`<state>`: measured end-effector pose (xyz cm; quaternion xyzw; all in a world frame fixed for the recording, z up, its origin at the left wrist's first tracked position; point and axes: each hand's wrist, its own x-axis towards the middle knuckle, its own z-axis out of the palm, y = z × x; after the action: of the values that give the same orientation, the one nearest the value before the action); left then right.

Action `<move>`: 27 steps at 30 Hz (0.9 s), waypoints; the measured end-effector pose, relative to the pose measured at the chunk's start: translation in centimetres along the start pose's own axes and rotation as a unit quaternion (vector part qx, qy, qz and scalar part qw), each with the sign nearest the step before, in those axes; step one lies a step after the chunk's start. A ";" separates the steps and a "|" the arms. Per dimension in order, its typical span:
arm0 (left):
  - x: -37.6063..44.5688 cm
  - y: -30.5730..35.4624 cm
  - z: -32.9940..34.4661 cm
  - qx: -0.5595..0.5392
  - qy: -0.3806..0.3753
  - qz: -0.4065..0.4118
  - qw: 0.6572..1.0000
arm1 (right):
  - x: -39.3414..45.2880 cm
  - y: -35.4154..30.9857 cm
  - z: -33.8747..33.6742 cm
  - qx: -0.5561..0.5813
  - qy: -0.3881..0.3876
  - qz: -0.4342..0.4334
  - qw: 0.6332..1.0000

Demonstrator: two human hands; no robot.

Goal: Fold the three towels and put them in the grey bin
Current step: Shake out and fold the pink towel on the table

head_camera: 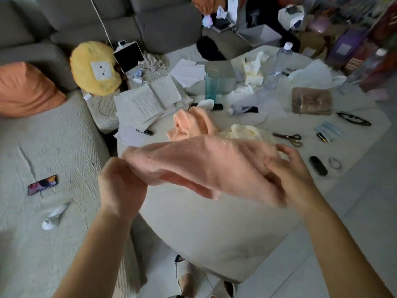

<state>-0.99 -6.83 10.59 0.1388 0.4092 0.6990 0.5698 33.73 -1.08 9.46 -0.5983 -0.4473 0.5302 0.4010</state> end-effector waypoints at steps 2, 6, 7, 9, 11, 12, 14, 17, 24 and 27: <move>0.5 -1.0 -1.4 0.053 0.031 -0.002 0.998 | -0.3 0.1 -0.9 -0.030 0.004 -0.023 0.999; -1.1 -6.5 -5.7 0.182 0.182 -0.095 0.962 | -0.9 5.4 -3.1 -0.056 0.115 0.021 0.992; -1.6 -7.8 -7.5 0.224 0.221 -0.119 0.942 | -1.1 6.7 -3.9 -0.044 0.154 0.031 0.987; -2.6 -9.9 -11.2 0.345 0.243 -0.164 0.892 | -1.7 8.9 -5.1 -0.058 0.214 0.041 0.974; -3.5 -11.5 -13.8 0.455 0.222 -0.213 0.836 | -2.3 10.6 -5.7 -0.101 0.223 0.075 0.967; -4.0 -12.2 -14.5 0.479 0.217 -0.236 0.817 | -2.6 11.5 -5.5 -0.116 0.207 0.101 0.966; -4.5 -13.1 -14.4 0.465 0.206 -0.281 0.814 | -3.4 12.7 -4.6 -0.138 0.154 0.151 0.967; -5.0 -13.9 -12.3 0.491 0.180 -0.253 0.814 | -4.6 13.6 -2.8 -0.234 0.083 0.143 0.958; -7.5 -16.9 -6.7 0.702 0.001 -0.084 0.707 | -4.2 14.2 -0.7 -0.258 -0.032 0.025 0.965; -7.6 -20.4 -6.6 0.774 -0.208 -0.057 0.596 | -1.3 14.3 0.0 -0.322 -0.098 0.092 0.937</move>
<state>10.91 -16.15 -6.39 0.6456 0.6742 0.0387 0.3566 35.21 -6.30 -3.87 -0.6785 -0.5747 0.4485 0.0905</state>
